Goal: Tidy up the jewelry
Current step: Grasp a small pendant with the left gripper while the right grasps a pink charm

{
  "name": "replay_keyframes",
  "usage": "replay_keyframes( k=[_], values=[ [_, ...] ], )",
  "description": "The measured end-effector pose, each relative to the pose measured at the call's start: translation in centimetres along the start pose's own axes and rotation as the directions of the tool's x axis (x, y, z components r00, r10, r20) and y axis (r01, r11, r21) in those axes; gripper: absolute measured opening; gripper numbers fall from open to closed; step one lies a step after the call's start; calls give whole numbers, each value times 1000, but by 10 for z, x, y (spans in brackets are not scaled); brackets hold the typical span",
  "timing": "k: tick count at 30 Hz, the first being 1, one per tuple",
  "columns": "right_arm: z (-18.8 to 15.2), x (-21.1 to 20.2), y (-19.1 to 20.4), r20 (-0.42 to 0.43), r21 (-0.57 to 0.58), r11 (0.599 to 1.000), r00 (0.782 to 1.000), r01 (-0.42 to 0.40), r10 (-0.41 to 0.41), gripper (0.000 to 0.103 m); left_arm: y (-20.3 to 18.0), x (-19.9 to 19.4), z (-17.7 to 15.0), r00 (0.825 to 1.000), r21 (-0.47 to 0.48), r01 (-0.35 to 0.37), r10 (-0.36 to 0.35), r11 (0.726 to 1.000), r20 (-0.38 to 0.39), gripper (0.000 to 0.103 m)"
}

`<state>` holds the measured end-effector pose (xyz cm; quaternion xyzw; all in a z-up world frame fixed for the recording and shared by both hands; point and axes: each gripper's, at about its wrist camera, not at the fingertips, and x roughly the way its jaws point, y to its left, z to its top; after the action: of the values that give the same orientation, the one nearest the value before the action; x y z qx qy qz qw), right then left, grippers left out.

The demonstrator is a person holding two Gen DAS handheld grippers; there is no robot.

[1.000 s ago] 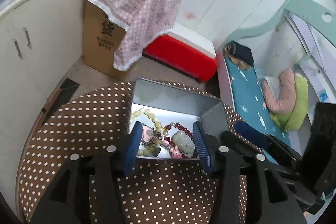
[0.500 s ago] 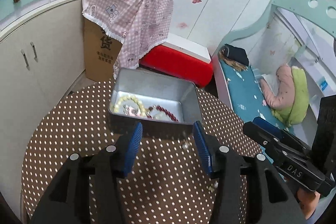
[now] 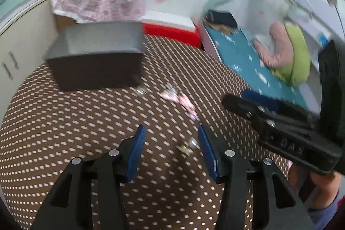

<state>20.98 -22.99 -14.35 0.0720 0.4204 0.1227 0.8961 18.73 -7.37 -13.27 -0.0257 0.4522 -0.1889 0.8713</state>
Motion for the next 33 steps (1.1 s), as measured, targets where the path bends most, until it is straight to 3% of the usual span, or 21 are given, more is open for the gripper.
replay_keyframes(
  k=[6, 8, 13, 15, 17, 25, 28, 33],
  values=[
    [-14, 3, -13, -21, 24, 1000, 1000, -3, 3, 50, -22, 17, -12, 999, 72, -24, 26, 997, -29, 45],
    [-17, 3, -15, -23, 27, 1000, 1000, -6, 7, 50, -24, 22, -13, 998, 79, -26, 30, 997, -47, 32],
    [-20, 5, -15, -29, 28, 999, 999, -18, 18, 50, -23, 31, -12, 998, 70, -31, 35, 997, -59, 31],
    [-21, 7, -15, -31, 30, 999, 999, -18, 19, 50, -26, 35, -7, 997, 88, -51, 56, 995, -50, 25],
    [-21, 7, -14, -32, 28, 999, 999, -21, 22, 51, -25, 37, -5, 996, 92, -65, 70, 994, -55, 9],
    [-18, 15, -8, -42, 11, 1000, 999, -25, 26, 50, -2, 32, -1, 998, 49, -44, 46, 998, -45, 9],
    [-18, 21, -4, -51, 6, 999, 998, -31, 32, 50, 13, 26, 1, 999, -3, -1, 1, 1000, -39, 9],
    [-14, 33, 11, -68, -24, 999, 997, -37, 35, 50, 37, 11, 5, 1000, -54, -15, 14, 998, -5, 9]
  ],
)
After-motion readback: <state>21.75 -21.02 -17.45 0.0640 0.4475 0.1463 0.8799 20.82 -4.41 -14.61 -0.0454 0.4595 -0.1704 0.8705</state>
